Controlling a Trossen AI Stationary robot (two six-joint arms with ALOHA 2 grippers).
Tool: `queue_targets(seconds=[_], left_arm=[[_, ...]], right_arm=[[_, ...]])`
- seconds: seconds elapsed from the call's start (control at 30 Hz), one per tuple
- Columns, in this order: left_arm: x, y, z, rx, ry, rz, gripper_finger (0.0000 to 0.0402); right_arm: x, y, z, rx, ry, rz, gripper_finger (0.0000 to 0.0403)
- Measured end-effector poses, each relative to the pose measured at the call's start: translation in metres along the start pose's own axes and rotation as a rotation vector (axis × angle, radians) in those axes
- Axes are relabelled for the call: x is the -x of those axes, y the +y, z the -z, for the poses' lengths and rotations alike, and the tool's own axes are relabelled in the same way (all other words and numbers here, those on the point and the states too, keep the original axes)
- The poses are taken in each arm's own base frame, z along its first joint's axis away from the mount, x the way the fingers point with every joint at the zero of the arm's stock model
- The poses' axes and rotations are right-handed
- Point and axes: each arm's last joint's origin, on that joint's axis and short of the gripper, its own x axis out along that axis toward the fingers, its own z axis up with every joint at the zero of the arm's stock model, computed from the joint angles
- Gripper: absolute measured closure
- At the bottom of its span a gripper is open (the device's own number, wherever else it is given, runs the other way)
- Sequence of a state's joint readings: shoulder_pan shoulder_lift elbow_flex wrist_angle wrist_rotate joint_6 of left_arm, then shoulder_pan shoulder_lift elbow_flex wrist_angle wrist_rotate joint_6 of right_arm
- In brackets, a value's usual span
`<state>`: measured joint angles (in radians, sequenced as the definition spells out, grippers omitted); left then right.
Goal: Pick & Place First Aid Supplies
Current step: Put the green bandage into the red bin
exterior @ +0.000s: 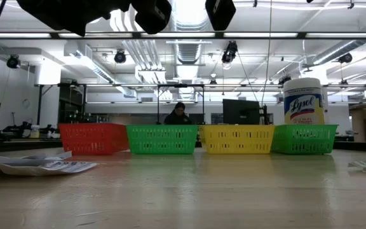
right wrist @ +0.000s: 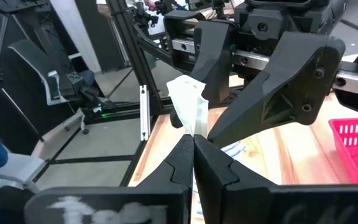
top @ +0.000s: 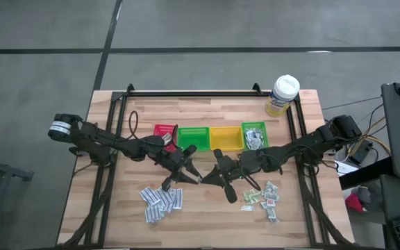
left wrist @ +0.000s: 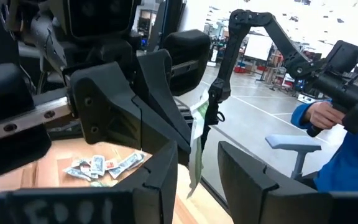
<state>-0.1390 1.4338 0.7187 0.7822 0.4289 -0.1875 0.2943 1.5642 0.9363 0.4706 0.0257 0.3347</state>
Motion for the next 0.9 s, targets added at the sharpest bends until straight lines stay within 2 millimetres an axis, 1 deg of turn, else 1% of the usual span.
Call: queue_targets(seconds=[0.2,0.3,0.47,0.5,0.9], left_arm=[[-0.0002,-0.0002,-0.0008,-0.002,-0.004,0.002,0.032],[-0.0003,-0.0005,-0.001,-0.003,-0.004,0.009,0.0344],[-0.0002,-0.0009,-0.0013,-0.011,-0.006,0.025,0.0392],[-0.0003,-0.0013,-0.0013,-0.013,-0.006,0.032,0.0396],[-0.0002,-0.0017,-0.0004,-0.005,0.005,0.05,0.0401]], right_arm=[[0.0001,-0.0002,0.0005,-0.006,0.005,0.004,0.0395],[0.0001,-0.0014,0.0019,-0.008,0.012,0.037,0.0395],[0.0001,-0.0022,0.0019,-0.01,0.012,0.042,0.0395],[0.0001,-0.0021,0.002,-0.012,0.013,0.042,0.0395],[0.0001,-0.0018,0.002,-0.012,0.011,0.043,0.0395]])
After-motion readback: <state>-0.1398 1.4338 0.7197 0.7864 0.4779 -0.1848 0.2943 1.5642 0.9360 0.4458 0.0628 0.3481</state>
